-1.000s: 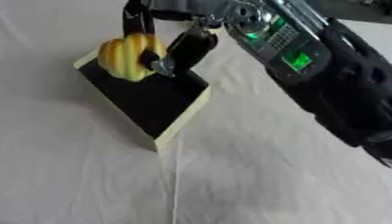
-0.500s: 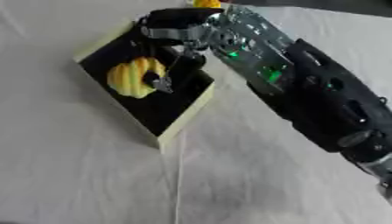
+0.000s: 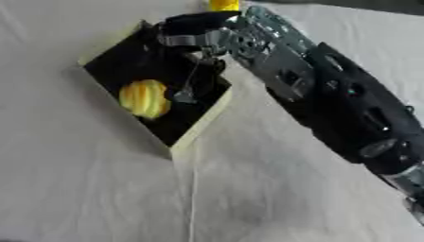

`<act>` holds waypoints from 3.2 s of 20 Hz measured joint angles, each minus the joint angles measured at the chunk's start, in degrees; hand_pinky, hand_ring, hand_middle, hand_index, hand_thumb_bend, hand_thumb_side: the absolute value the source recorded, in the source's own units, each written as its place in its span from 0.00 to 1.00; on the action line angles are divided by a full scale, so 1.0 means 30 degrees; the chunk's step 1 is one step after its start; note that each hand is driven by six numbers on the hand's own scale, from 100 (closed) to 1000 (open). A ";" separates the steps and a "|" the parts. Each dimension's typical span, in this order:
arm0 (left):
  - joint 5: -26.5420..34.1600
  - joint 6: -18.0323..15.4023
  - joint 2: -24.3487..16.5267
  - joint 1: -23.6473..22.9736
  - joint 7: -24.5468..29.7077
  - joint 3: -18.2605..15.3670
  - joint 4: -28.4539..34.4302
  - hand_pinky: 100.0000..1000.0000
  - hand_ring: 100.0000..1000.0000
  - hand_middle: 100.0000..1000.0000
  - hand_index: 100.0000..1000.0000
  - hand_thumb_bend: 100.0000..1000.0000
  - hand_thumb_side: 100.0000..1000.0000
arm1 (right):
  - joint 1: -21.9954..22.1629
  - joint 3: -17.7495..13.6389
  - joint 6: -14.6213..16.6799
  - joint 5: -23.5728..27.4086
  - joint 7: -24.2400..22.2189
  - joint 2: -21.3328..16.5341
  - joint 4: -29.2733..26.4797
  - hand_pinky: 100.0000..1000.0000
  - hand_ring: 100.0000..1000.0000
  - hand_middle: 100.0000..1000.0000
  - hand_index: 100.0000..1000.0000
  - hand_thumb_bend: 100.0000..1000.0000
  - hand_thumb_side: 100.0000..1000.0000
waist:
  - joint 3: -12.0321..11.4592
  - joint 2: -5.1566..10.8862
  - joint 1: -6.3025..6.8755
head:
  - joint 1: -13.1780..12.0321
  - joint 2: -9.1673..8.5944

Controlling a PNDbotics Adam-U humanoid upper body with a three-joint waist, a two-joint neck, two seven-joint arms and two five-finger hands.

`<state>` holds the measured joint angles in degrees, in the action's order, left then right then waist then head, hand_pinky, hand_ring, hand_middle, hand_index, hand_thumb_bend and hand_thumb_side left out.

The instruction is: Pick up objects on the table and place them in the box.

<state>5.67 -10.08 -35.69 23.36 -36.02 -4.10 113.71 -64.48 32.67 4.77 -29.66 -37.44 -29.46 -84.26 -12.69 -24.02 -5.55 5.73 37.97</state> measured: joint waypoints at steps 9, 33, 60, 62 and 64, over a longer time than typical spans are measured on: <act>-0.0002 0.0092 0.0003 -0.0054 -0.0037 0.0000 0.0000 0.85 0.89 0.87 0.79 0.30 0.78 | -0.0010 -0.1229 -0.0064 -0.1405 0.1442 -0.0176 -0.0729 0.86 0.86 0.85 0.90 0.31 0.15 | 0.0258 0.0003 0.0106 | -0.0012 -0.0012; -0.0062 0.0094 0.0001 -0.0103 -0.0056 -0.0006 0.0000 0.85 0.89 0.87 0.79 0.30 0.78 | -0.1920 -0.6261 -0.2061 -0.5092 0.5232 -0.0798 0.7112 0.87 0.87 0.87 0.92 0.30 0.14 | -0.0362 -0.0490 0.0072 | 0.0460 -0.1786; -0.0062 0.0034 0.0000 0.0474 0.0083 0.0122 0.0000 0.85 0.89 0.87 0.79 0.29 0.78 | -0.3216 -0.8424 -0.1979 -0.7616 0.6418 0.0651 1.2201 0.88 0.88 0.90 0.94 0.24 0.21 | -0.1203 -0.1451 -0.0397 | 0.0943 -0.2637; -0.0062 0.0039 0.0000 0.0504 0.0088 0.0124 0.0000 0.85 0.89 0.87 0.79 0.29 0.78 | -0.3216 -0.8432 -0.2153 -0.7537 0.6717 0.0651 1.2201 0.88 0.88 0.90 0.94 0.23 0.20 | -0.1254 -0.1525 -0.0438 | 0.1009 -0.2788; -0.0062 0.0039 0.0000 0.0617 0.0094 0.0127 0.0000 0.85 0.89 0.87 0.79 0.29 0.78 | -0.3216 -0.8432 -0.2309 -0.7485 0.6931 0.0651 1.2201 0.87 0.88 0.90 0.94 0.21 0.21 | -0.1316 -0.1630 -0.0447 | 0.1074 -0.2933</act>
<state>5.48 -9.96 -35.70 25.21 -35.74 -3.72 113.71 -74.13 7.37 -2.16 -52.12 -16.65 -27.51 -47.66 -16.64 -28.91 -6.89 8.95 29.17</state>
